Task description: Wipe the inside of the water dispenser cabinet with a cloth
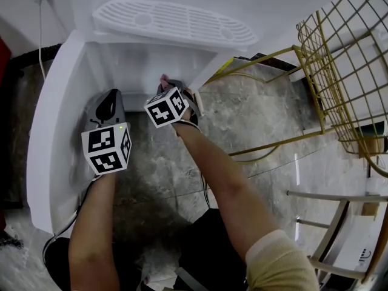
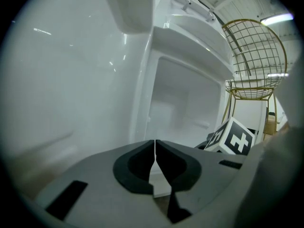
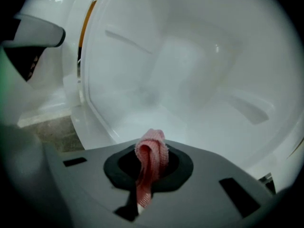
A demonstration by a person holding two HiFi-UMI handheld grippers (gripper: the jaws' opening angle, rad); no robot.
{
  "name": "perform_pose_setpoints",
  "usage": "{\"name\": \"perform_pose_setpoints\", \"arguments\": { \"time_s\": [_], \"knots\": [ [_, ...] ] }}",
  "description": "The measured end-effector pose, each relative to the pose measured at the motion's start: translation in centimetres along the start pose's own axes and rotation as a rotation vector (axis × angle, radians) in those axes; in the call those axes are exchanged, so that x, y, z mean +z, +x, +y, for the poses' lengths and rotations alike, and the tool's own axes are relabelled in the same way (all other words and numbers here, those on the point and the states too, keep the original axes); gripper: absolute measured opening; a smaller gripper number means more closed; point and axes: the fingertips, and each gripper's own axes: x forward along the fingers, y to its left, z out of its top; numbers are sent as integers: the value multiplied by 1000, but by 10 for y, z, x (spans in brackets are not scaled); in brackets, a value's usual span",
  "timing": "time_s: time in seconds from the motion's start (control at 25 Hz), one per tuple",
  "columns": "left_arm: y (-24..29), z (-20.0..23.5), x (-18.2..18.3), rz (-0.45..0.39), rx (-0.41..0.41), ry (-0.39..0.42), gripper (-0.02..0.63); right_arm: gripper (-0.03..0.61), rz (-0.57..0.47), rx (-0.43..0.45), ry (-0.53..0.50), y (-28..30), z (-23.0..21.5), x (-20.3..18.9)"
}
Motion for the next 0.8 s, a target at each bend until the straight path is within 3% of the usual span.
{"name": "perform_pose_setpoints", "arguments": {
  "time_s": [0.16,0.64,0.8],
  "knots": [
    [-1,1,-3,7,-2,9,17,28,-38,70,79,1,9,5],
    [-3,7,-15,36,9,-15,17,28,-151,269,134,-4,37,21],
    [-2,6,-17,40,15,-17,17,28,-183,342,111,-10,52,30]
  ]
}}
